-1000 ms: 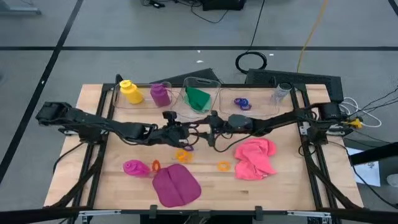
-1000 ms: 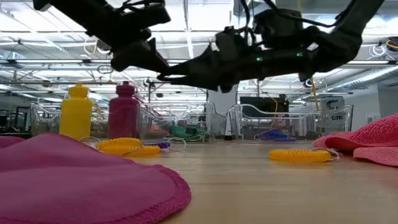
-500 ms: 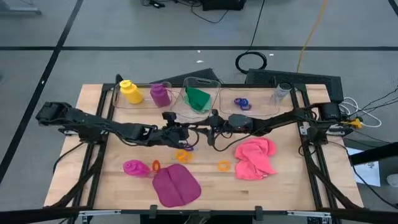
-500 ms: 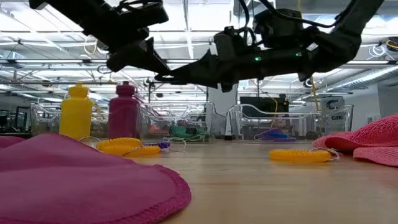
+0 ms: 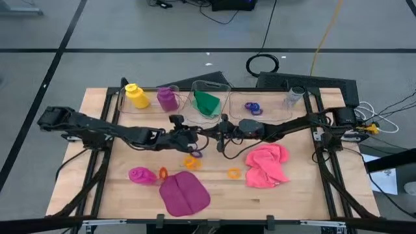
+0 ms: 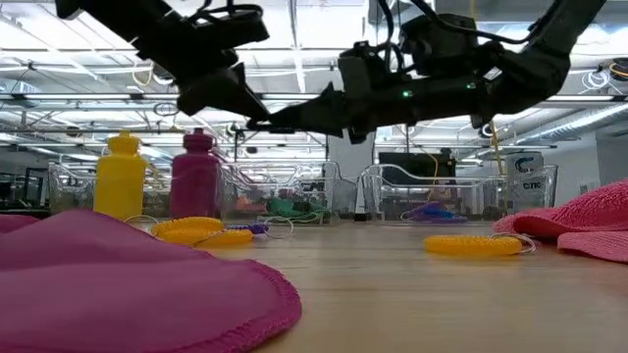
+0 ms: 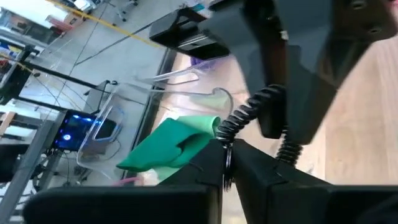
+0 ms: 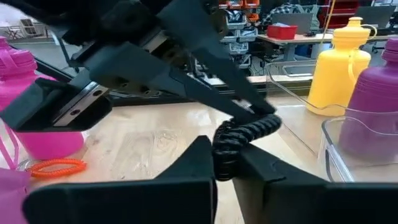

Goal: Pick & Place Sports Items
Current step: Put the black spring keychain into the right transparent bin, then put the purple spring keychain into the right transparent bin

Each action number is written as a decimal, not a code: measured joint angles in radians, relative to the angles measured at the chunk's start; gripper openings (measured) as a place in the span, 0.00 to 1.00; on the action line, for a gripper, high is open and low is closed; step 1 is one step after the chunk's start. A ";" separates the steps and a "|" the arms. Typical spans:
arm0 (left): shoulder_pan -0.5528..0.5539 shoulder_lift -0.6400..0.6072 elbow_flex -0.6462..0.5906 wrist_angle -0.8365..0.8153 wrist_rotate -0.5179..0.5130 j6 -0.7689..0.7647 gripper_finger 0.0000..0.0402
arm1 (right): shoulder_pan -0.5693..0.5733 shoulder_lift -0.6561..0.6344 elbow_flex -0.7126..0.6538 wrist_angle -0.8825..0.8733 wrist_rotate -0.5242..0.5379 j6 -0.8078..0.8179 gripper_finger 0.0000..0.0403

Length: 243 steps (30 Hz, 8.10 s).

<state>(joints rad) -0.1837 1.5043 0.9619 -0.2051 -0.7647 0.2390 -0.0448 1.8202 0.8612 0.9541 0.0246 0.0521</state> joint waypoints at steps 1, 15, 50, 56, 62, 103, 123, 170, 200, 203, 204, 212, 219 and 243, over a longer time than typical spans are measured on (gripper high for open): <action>0.005 0.000 0.000 0.000 0.001 -0.008 0.06 | 0.000 0.000 0.000 -0.001 0.000 0.000 0.01; -0.030 -0.016 0.000 -0.019 0.015 0.047 0.48 | 0.000 0.000 0.000 -0.024 0.002 -0.042 0.00; -0.004 -0.387 -0.199 -0.037 0.347 -0.062 0.61 | -0.237 -0.520 -0.001 -1.257 0.561 0.252 0.00; 0.039 -0.387 -0.199 -0.020 0.432 -0.068 0.61 | -0.321 -0.479 -0.042 -1.263 0.491 0.247 0.00; 0.063 -0.378 -0.199 -0.021 0.453 -0.076 0.61 | -0.359 -0.478 -0.126 -1.176 0.408 0.199 0.00; 0.073 -0.378 -0.199 -0.021 0.452 -0.089 0.61 | -0.186 -0.664 -0.148 -0.882 0.258 0.067 0.46; 0.072 -0.224 -0.200 0.050 0.723 -0.079 0.61 | -0.033 -0.654 -0.149 -0.626 0.049 -0.037 0.48; 0.154 0.182 -0.167 0.150 0.790 -0.035 0.61 | -0.032 -0.596 -0.149 -0.625 0.051 -0.045 0.48; 0.183 0.185 -0.167 0.072 0.712 -0.088 0.61 | -0.032 -0.597 -0.149 -0.625 0.051 -0.045 0.48; 0.184 0.185 -0.167 0.067 0.712 -0.088 0.61 | -0.032 -0.597 -0.149 -0.625 0.052 -0.045 0.48; 0.184 0.185 -0.167 0.064 0.712 -0.088 0.61 | -0.032 -0.597 -0.149 -0.625 0.051 -0.045 0.48; 0.182 0.185 -0.167 0.029 0.723 -0.092 0.44 | -0.032 -0.597 -0.149 -0.625 0.052 -0.045 0.48; 0.183 0.185 -0.167 0.022 0.744 -0.090 0.23 | -0.032 -0.597 -0.149 -0.625 0.052 -0.045 0.48; 0.180 0.000 -0.170 -0.045 0.729 -0.006 0.01 | -0.032 -0.597 -0.149 -0.624 0.052 -0.045 0.48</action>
<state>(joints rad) -0.0040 1.5040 0.7921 -0.2502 -0.0360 0.2333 -0.0769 1.2236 0.7124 0.3298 0.0764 0.0067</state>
